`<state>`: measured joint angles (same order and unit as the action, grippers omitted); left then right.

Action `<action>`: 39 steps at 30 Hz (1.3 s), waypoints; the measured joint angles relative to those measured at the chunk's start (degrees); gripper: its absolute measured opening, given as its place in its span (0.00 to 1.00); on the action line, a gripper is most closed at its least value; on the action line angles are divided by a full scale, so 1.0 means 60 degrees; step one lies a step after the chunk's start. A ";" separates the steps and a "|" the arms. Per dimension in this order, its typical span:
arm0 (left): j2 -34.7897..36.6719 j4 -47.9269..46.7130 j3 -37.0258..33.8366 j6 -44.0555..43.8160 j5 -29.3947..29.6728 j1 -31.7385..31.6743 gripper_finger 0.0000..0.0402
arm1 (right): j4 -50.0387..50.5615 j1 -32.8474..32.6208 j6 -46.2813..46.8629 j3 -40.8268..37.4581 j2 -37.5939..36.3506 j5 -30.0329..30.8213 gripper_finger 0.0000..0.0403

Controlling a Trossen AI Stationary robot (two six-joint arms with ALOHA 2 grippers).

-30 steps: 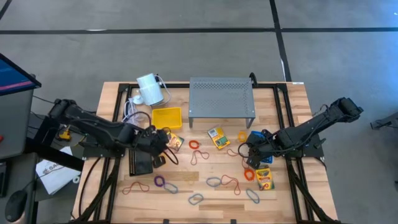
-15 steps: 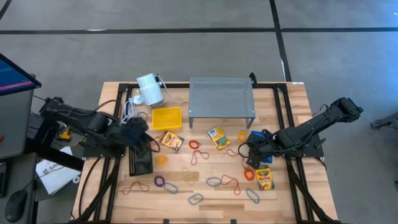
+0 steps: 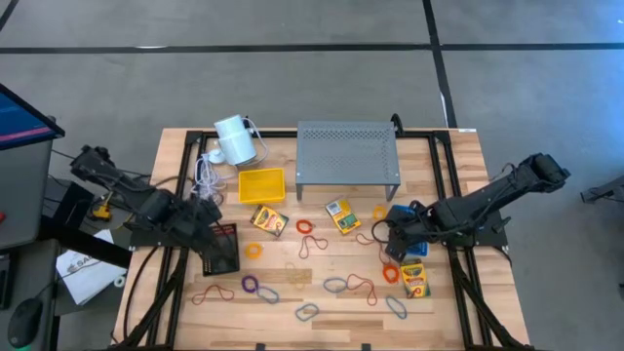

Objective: Pick & Place Office Desk Supplies
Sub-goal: Put the red rubber band into the black bin

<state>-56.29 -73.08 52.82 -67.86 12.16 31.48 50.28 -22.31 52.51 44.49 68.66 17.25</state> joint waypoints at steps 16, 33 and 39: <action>-0.1342 0.0051 -0.0029 -0.0021 -0.0088 0.0402 0.00 | -0.0022 -0.0143 0.0135 0.0000 0.0000 -0.0080 0.37; -0.1419 0.1103 -0.1145 -0.0094 -0.0514 0.0394 0.00 | -0.0033 -0.0403 0.0430 0.0000 -0.0004 -0.0076 0.37; -0.1418 0.1910 -0.1817 -0.0032 -0.0626 0.0394 0.00 | -0.0033 -0.0403 0.0426 0.0000 -0.0004 -0.0076 0.37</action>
<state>-64.79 -61.62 41.91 -68.05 8.41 33.85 50.09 -24.73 55.07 44.49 68.64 16.80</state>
